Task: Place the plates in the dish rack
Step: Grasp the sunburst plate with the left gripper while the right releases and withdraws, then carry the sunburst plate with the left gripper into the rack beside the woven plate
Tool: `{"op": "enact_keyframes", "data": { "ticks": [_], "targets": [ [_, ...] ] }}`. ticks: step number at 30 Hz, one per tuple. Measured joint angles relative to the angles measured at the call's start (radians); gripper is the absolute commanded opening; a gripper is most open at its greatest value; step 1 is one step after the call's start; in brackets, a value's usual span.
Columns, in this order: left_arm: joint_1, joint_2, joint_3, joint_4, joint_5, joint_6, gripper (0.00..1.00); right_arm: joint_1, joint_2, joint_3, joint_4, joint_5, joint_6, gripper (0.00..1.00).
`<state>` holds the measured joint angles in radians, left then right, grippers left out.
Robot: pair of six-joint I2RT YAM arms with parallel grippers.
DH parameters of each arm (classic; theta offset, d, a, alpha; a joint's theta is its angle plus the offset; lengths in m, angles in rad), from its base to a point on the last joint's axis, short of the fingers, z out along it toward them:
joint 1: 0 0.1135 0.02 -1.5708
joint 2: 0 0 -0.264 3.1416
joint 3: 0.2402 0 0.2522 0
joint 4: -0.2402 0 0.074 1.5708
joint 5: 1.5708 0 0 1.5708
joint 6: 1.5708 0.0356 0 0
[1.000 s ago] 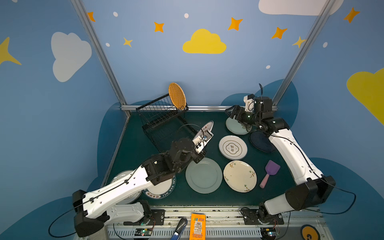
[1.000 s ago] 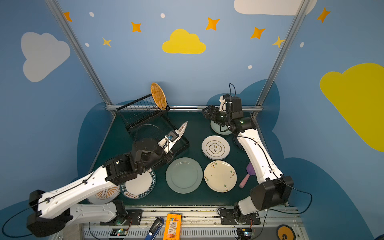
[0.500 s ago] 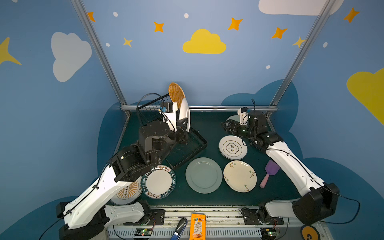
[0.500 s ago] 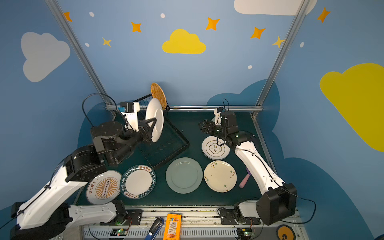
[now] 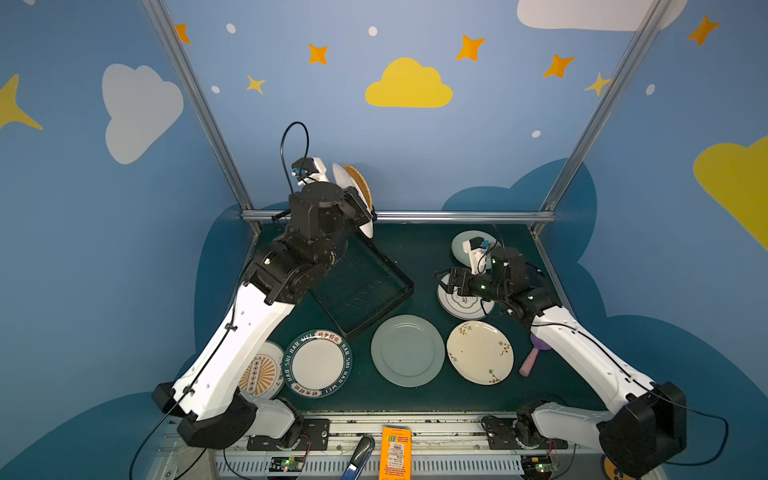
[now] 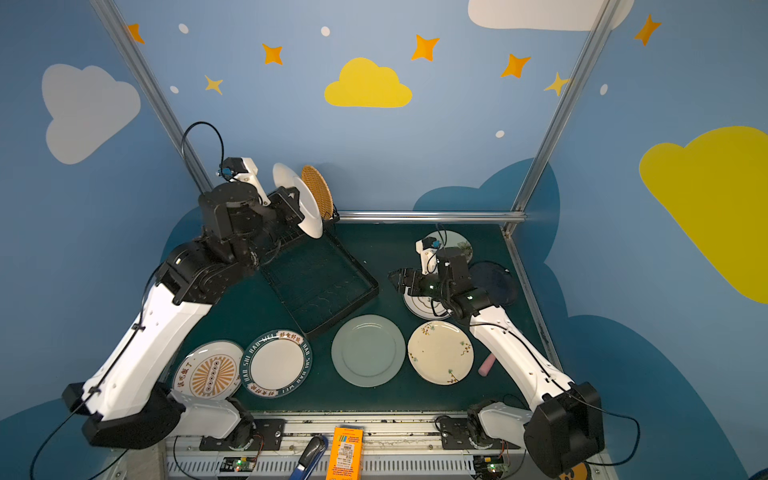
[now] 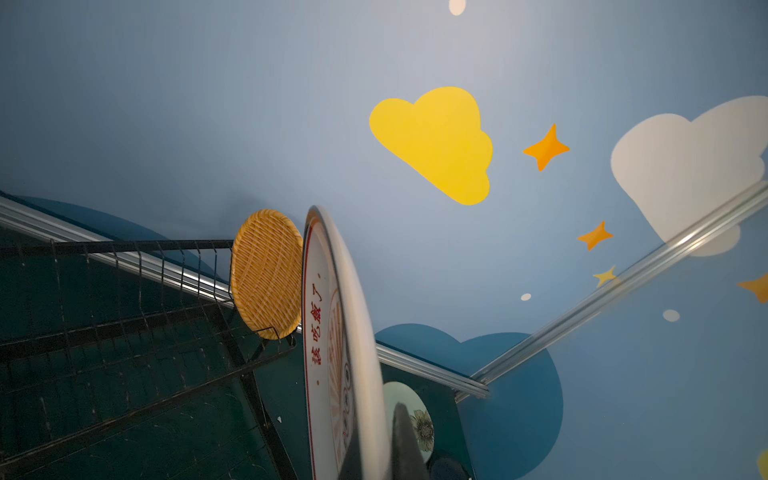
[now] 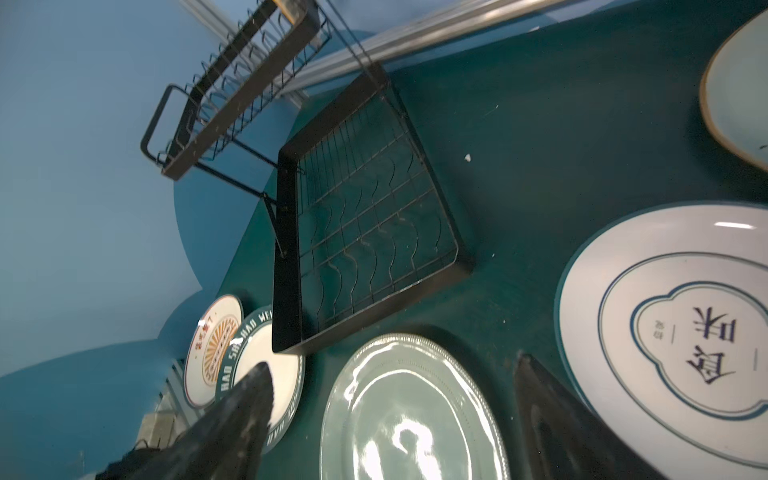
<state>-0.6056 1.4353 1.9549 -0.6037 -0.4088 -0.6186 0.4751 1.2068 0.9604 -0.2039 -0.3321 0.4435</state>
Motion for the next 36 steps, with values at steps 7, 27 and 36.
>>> {"op": "enact_keyframes", "data": {
  "ticks": [7, 27, 36],
  "targets": [
    [0.124, 0.131, 0.135, -0.023, 0.049, -0.039, 0.04, 0.06, -0.053, -0.097, 0.04, 0.011, -0.045, 0.89],
    [0.337, 0.533, 0.523, -0.135, 0.223, -0.178, 0.04, 0.113, 0.019, -0.108, 0.12, -0.033, -0.053, 0.89],
    [0.338, 0.648, 0.61, -0.192, 0.219, -0.201, 0.04, 0.113, 0.027, -0.109, 0.121, -0.041, -0.051, 0.89]
  ]
}}
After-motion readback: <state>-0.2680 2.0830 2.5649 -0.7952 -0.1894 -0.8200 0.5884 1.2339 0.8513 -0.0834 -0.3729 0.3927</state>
